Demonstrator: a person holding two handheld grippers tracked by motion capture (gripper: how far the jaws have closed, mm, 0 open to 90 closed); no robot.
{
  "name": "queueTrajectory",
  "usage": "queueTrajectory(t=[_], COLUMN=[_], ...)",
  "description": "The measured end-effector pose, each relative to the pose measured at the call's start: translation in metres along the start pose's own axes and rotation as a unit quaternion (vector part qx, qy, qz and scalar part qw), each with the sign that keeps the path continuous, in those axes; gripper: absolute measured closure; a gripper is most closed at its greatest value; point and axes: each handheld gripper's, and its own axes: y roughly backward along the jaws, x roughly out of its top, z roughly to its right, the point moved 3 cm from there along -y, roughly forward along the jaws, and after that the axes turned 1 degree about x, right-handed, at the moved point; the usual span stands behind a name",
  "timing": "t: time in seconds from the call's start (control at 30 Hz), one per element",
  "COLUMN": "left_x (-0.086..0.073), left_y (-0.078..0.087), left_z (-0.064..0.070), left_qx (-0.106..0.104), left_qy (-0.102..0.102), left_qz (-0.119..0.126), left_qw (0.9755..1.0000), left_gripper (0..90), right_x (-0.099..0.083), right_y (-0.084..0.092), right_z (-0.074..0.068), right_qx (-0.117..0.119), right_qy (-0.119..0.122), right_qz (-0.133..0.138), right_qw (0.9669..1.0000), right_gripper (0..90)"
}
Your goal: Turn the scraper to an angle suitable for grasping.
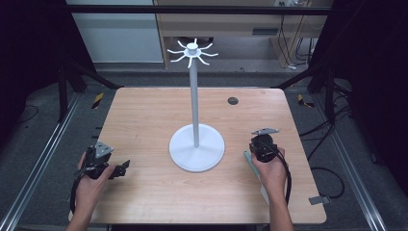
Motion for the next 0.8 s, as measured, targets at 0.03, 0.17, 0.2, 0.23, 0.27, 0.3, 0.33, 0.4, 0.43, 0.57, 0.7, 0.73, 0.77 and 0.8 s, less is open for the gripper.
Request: queueTrajectory(t=[0.03, 0.17, 0.2, 0.23, 0.27, 0.3, 0.33, 0.4, 0.43, 0.57, 0.7, 0.73, 0.77, 0.8], left_x=[0.0, 0.001, 0.001, 0.001, 0.001, 0.001, 0.001, 0.001, 0.001, 0.001, 0.001, 0.001, 0.001, 0.001], left_y=[0.0, 0.001, 0.001, 0.001, 0.0, -0.001, -0.001, -0.001, -0.001, -0.001, -0.001, -0.001, -0.001, -0.001], left_z=[0.001, 0.004, 0.004, 0.004, 0.004, 0.005, 0.005, 0.005, 0.005, 0.004, 0.006, 0.006, 0.006, 0.007], left_qx=[-0.001, -0.003, -0.002, -0.002, -0.003, -0.003, -0.003, -0.002, -0.003, -0.002, -0.004, -0.004, -0.004, -0.004], left_qy=[0.0, -0.005, -0.007, -0.008, -0.008, -0.009, -0.011, -0.012, -0.011, -0.009, -0.013, -0.015, -0.016, -0.016], left_qz=[0.001, 0.001, 0.002, 0.002, 0.001, 0.0, -0.001, -0.002, -0.004, -0.001, 0.0, -0.002, -0.001, -0.002], left_qw=[1.0, 1.0, 1.0, 1.0, 1.0, 1.0, 0.9999, 0.9999, 0.9999, 1.0, 0.9999, 0.9999, 0.9999, 0.9999], left_gripper=[4.2, 4.1, 4.2, 4.2, 4.2, 4.2, 4.2, 4.3, 4.4, 4.5, 4.5, 4.5, 4.5, 4.5], right_x=[-0.003, -0.008, -0.013, -0.014, -0.014, -0.017, -0.017, -0.019, -0.02, -0.021, -0.023, -0.024, -0.024, -0.025], right_y=[0.003, 0.003, 0.003, 0.002, 0.002, -0.001, -0.003, -0.005, -0.008, -0.011, -0.013, -0.014, -0.015, -0.016], right_z=[0.001, 0.007, 0.013, 0.014, 0.014, 0.017, 0.018, 0.019, 0.018, 0.015, 0.016, 0.016, 0.016, 0.015], right_qx=[0.003, 0.005, 0.007, 0.01, 0.01, 0.012, 0.013, 0.014, 0.02, 0.029, 0.032, 0.036, 0.038, 0.041], right_qy=[0.002, -0.009, -0.02, -0.024, -0.024, -0.024, -0.024, -0.027, -0.028, -0.025, -0.03, -0.037, -0.037, -0.034], right_qz=[0.001, 0.0, -0.006, -0.008, -0.008, -0.016, -0.02, -0.028, -0.037, -0.043, -0.048, -0.052, -0.054, -0.056], right_qw=[1.0, 0.9999, 0.9998, 0.9996, 0.9996, 0.9995, 0.9994, 0.9992, 0.9987, 0.9984, 0.9978, 0.9973, 0.9972, 0.997], right_gripper=[90.0, 90.0, 90.0, 90.0, 90.0, 90.0, 90.0, 90.0, 90.0, 90.0, 90.0, 90.0, 90.0, 90.0])
